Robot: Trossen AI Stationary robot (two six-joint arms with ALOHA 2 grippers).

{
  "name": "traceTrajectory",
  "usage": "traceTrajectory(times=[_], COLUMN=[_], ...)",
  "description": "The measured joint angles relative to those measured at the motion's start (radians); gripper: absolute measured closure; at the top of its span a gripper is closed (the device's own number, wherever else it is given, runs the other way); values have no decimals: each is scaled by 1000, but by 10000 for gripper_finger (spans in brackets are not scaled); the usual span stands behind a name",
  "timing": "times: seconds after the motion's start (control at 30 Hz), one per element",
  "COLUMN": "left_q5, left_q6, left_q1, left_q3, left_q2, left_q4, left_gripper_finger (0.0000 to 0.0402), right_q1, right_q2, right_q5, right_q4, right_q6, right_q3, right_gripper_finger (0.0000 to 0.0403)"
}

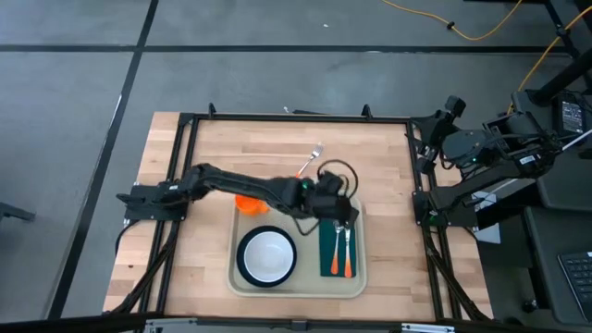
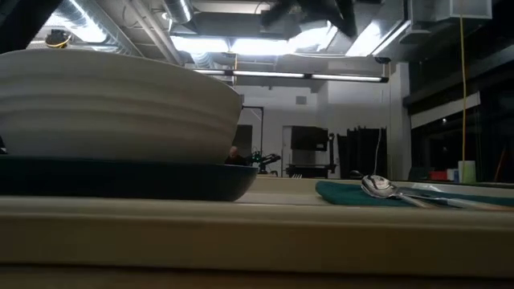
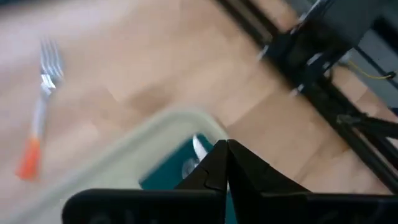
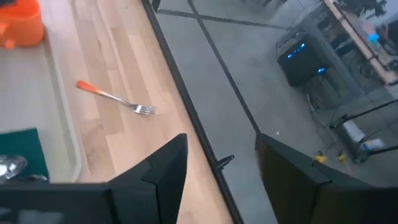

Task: Set up tray
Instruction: Put the orange fork to the left of the orange spoon on the green napkin

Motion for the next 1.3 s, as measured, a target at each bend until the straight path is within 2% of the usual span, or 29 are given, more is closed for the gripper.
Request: traceTrajectory(times=[0.2,0.37,0.53,0.67,0.87,1.03,1.3], left_q5=[-116,-224,-272,-309,-321,-321,-321], left_q6=[219,398,620,730,841,886,890], left_q1=[-15,-53,-110,-158,-227,-240,-240], left_q3=[0,0,0,0,0,0,0], left_q2=[-177,-334,-480,-587,-758,-883,-999], left_q4=[-21,-33,-60,-108,-187,-241,-318], left_gripper_finger=[392,392,397,396,394,397,395], right_q1=[0,-2,-4,-4,-26,-100,-165], right_q2=[3,5,22,50,120,172,244], right_q5=[7,27,25,25,-65,-106,-142], right_q4=[4,38,175,294,523,752,811], right_q6=[165,294,324,315,257,390,525], right_q3=[-5,-69,-174,-226,-240,-239,-239], right_gripper_finger=[210,210,210,210,210,210,210])
